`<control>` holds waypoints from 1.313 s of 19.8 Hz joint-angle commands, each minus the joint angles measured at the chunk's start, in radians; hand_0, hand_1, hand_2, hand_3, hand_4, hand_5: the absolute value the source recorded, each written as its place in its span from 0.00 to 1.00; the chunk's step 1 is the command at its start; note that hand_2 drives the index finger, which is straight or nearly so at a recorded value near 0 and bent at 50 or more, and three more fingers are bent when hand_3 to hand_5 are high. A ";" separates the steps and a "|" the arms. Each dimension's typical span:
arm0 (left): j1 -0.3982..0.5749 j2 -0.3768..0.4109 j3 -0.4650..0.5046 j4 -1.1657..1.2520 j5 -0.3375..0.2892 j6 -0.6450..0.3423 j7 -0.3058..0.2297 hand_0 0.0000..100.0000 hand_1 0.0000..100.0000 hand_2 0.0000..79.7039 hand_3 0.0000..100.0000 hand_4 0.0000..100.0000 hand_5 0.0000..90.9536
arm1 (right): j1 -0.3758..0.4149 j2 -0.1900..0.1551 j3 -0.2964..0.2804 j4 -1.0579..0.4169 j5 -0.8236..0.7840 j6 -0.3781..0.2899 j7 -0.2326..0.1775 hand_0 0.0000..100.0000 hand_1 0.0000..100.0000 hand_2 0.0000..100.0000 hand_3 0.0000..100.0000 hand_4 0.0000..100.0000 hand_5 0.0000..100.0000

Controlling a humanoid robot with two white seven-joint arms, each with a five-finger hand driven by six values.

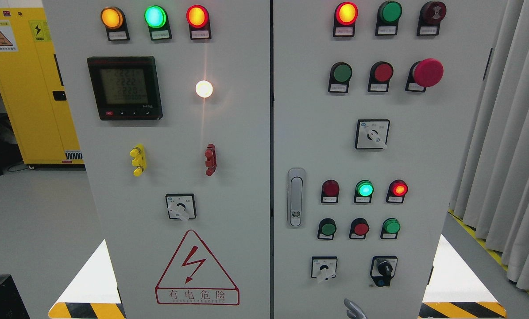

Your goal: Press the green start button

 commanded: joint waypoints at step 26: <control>0.000 0.000 0.000 0.000 0.000 0.001 0.000 0.12 0.56 0.00 0.00 0.00 0.00 | -0.369 0.021 -0.068 0.184 0.506 0.006 0.071 0.78 0.87 0.00 0.95 0.99 1.00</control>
